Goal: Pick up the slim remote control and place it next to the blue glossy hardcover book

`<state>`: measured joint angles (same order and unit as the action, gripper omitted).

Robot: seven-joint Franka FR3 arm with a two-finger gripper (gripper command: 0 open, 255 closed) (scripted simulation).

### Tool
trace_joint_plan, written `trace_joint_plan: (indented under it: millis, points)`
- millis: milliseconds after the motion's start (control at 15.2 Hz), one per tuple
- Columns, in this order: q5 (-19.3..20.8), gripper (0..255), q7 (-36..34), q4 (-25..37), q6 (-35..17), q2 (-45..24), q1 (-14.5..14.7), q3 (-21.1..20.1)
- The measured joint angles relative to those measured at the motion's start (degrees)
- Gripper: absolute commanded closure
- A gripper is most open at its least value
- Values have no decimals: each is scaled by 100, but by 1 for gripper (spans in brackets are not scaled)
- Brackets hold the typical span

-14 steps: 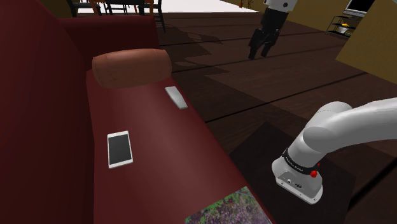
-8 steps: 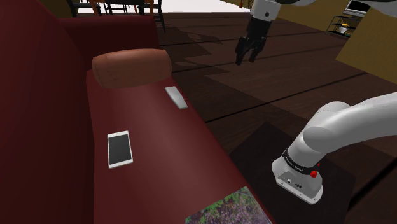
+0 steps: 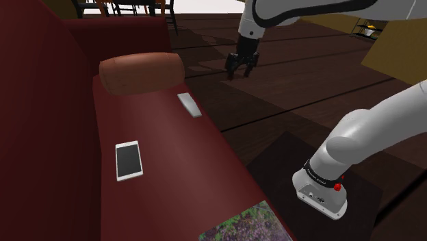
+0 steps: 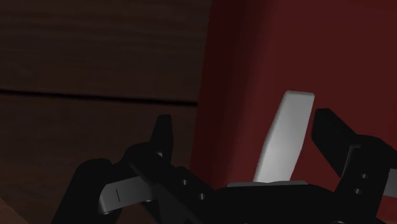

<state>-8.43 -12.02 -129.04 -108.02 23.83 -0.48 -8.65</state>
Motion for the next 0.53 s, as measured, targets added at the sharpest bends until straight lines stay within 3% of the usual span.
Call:
trace_joint_plan:
  millis: [528]
  points:
    - [219,0,-823,709,-907,-1646,30,-431]
